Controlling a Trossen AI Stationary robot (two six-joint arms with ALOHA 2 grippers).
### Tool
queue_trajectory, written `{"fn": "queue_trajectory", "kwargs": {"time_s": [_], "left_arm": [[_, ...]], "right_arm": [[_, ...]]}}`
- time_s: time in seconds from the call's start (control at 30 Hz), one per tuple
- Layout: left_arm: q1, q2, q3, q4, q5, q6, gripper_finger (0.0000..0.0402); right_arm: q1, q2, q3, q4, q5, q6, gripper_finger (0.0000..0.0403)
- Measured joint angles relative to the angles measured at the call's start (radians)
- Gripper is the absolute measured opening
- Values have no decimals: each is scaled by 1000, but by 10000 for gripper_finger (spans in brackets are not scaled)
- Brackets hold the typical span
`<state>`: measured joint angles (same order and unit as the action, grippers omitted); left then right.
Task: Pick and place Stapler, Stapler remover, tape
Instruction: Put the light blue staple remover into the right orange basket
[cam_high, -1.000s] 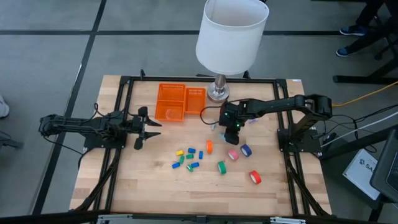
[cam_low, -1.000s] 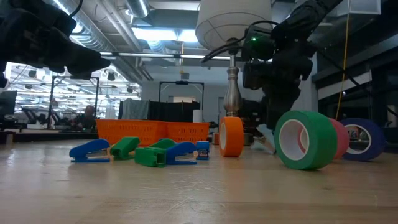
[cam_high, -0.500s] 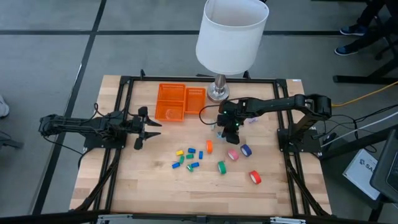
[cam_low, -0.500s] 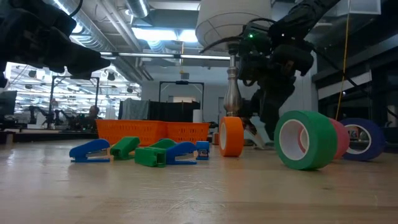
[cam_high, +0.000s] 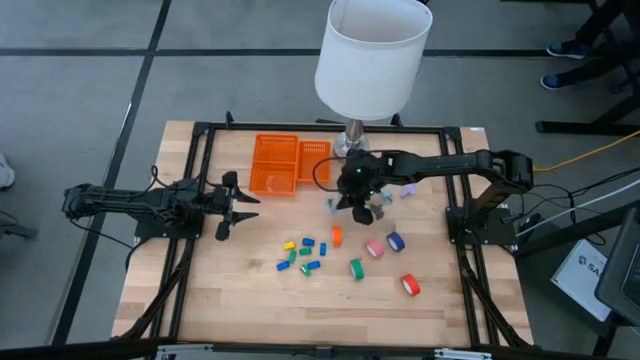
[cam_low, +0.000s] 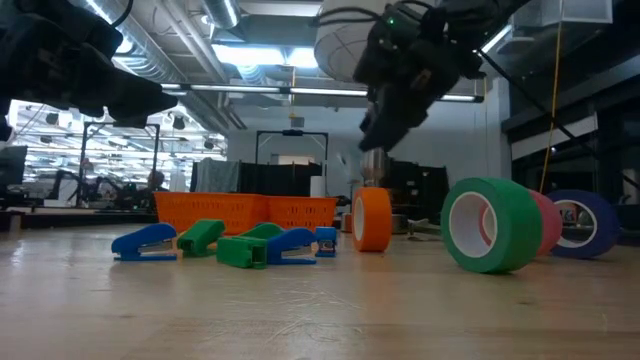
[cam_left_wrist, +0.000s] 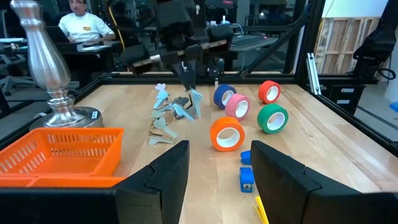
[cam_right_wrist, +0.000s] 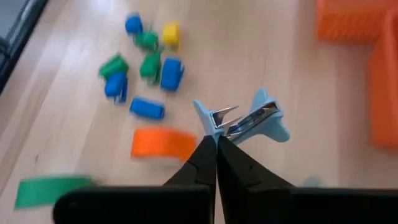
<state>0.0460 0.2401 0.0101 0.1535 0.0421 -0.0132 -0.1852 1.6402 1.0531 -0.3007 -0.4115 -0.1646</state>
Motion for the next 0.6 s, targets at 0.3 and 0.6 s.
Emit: {"fn": "queue_trajectory", "kwargs": {"time_s": [0.3, 0.6], "left_arm": [[0, 0, 0, 0, 0, 0, 169], [0, 0, 0, 0, 0, 0, 169]], "right_arm": [[1, 0, 0, 261, 62, 8, 3], [-6, 0, 1, 418, 216, 90, 3]]}}
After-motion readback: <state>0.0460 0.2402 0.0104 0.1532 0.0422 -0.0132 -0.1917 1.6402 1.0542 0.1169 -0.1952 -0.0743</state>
